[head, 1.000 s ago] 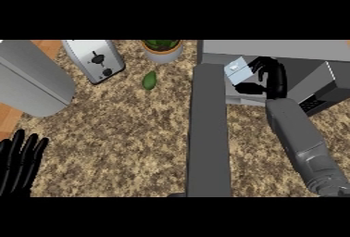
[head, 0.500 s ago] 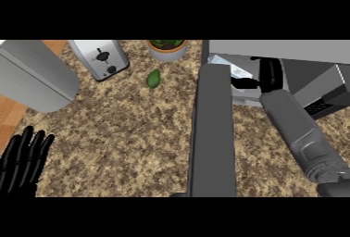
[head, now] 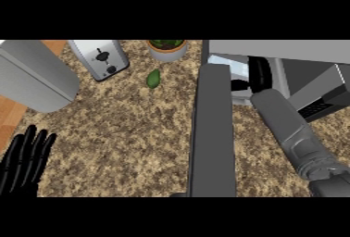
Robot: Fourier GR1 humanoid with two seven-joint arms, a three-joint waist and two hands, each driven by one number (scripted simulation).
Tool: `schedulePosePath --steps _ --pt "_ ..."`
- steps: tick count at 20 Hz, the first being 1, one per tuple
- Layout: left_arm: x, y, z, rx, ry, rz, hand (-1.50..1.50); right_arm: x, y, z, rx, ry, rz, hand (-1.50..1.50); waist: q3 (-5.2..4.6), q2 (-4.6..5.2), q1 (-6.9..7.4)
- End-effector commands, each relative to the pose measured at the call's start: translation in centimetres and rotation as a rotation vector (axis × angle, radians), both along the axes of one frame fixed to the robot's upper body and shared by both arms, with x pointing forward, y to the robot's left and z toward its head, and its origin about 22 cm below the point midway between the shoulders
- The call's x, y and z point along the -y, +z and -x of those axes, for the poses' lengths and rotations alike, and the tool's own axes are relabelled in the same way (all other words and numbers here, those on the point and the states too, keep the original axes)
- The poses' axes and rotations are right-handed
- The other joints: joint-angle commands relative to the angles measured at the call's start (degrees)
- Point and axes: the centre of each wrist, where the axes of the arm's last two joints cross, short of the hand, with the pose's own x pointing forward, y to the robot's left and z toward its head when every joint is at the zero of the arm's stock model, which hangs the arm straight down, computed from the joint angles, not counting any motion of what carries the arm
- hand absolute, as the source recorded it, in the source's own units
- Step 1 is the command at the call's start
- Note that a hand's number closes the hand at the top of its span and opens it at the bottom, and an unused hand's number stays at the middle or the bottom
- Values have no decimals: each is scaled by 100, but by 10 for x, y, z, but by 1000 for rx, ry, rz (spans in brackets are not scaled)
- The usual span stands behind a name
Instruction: Pick up the milk, place it into the microwave and close the microwave
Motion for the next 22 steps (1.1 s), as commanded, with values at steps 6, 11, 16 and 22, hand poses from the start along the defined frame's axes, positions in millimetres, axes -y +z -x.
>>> schedulePosePath --steps 6,11,16,22 --pt "4 -5 2 -21 8 -23 -150 1 -2 1 40 -74 -53 -150 -3 -29 -72" --pt "8 -10 6 -13 -8 -24 -150 20 3 0 82 -113 -60 -150 -4 -38 -78" --pt "10 1 0 -19 7 -28 -150 30 6 -1 114 -113 -64 -150 -2 -57 -178" --pt "14 -4 13 -14 7 -28 -150 61 19 -2 140 -127 -96 -150 -4 -78 -177"
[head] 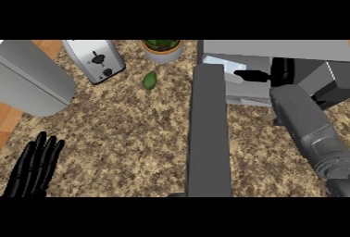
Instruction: Pick up the milk, place it into the microwave and close the microwave
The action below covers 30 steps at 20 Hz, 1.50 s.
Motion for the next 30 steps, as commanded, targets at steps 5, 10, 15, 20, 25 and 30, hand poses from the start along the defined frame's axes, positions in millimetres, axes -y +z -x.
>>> schedulePosePath --steps 5,10,15,20,25,30 --pt "-8 8 9 2 31 -21 -150 17 -9 8 -7 101 -120 -150 -4 -70 -144" --pt "16 3 7 -18 28 16 -150 27 -28 20 -25 157 -229 -150 -5 -94 -231" --pt "14 -2 19 -14 -4 20 -150 45 -33 28 -51 174 -257 -150 -8 -92 -188" --pt "23 -4 5 -17 -18 27 -150 22 -68 45 -102 320 -357 -150 -10 -125 -340" --pt "19 -11 17 -28 2 33 -150 37 -87 64 -159 262 -387 -150 -18 -175 -409" --pt "23 -1 14 -27 -1 44 -150 31 -120 93 -202 310 -425 -150 -15 -165 -413"
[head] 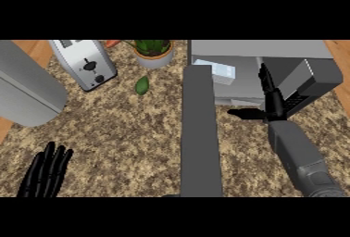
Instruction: Pick up the milk, place it into the microwave and close the microwave
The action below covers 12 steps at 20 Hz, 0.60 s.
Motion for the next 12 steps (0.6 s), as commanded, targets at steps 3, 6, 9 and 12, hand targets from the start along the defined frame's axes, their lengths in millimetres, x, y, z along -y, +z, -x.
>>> schedulePosePath --steps 3,6,9,12 --pt "10 -17 -5 -26 -15 11 -150 7 -50 49 -83 -6 -75 -150 58 55 -124" --pt "5 1 1 -35 -60 -4 -150 4 -54 54 -92 13 -147 -150 57 41 -137" --pt "1 6 6 -47 -129 7 -150 -5 -83 89 -96 6 -192 -150 55 32 -151" --pt "1 0 0 -36 -223 -10 -150 13 -98 117 -96 33 -223 -150 56 43 -158"
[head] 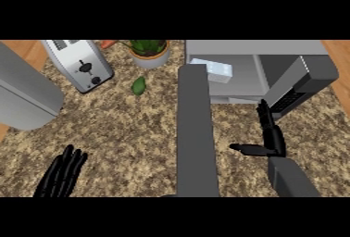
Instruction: Pick up the milk, place it into the microwave and close the microwave
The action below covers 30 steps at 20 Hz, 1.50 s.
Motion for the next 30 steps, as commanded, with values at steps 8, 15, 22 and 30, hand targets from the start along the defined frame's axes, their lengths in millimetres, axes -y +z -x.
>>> schedulePosePath --steps 8,15,22,30 --pt "21 -14 -25 -8 -205 -97 150 19 -35 77 43 69 -159 -150 6 10 -27" --pt "39 -21 -63 -52 -260 -110 150 49 -28 124 77 65 -190 -150 3 11 -96" --pt "69 -29 -103 -97 -451 -217 150 46 -16 151 77 71 -171 -150 0 21 -124" --pt "138 -67 -100 -128 -590 -321 150 60 -5 188 123 66 -180 -150 4 25 -124"
